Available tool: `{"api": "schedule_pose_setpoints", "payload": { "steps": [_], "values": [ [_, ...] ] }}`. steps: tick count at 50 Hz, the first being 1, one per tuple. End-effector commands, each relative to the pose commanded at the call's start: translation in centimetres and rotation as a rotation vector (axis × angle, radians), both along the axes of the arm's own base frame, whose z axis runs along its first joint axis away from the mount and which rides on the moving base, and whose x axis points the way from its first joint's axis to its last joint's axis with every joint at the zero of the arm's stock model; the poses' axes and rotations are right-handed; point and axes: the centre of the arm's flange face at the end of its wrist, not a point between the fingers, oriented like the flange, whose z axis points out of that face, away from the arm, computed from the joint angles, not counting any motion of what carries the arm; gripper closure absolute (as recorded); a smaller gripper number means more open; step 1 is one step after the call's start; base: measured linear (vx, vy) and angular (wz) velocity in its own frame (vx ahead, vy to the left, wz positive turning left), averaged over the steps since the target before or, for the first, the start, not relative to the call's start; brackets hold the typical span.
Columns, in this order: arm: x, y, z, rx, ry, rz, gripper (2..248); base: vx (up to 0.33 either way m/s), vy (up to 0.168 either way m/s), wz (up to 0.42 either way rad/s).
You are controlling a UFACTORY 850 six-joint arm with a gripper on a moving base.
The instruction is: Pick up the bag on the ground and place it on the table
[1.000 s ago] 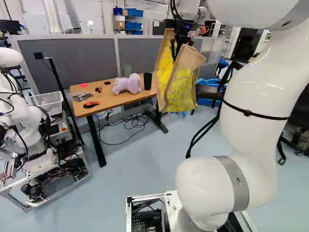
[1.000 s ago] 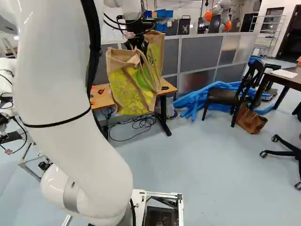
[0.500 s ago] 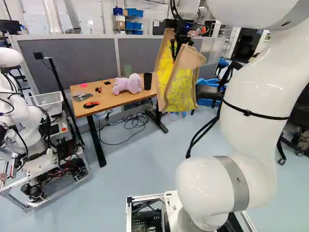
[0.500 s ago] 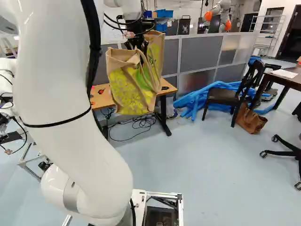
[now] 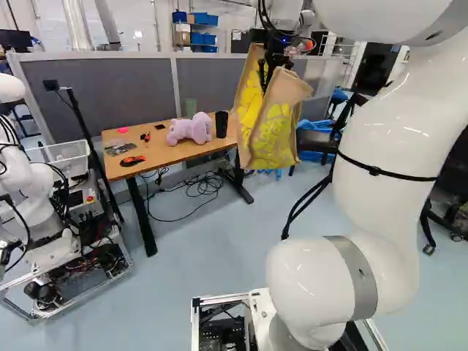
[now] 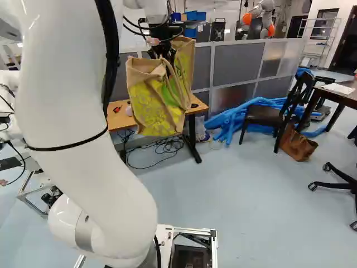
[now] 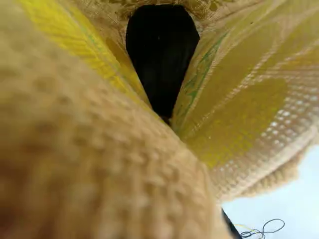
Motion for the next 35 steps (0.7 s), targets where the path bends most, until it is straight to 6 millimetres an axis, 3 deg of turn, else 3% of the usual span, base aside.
{"api": "schedule_pose_setpoints", "payload": {
  "steps": [35],
  "values": [
    [0.00,0.00,0.00,0.000,0.000,0.000,227,0.092,-0.117,0.003]
  ]
}}
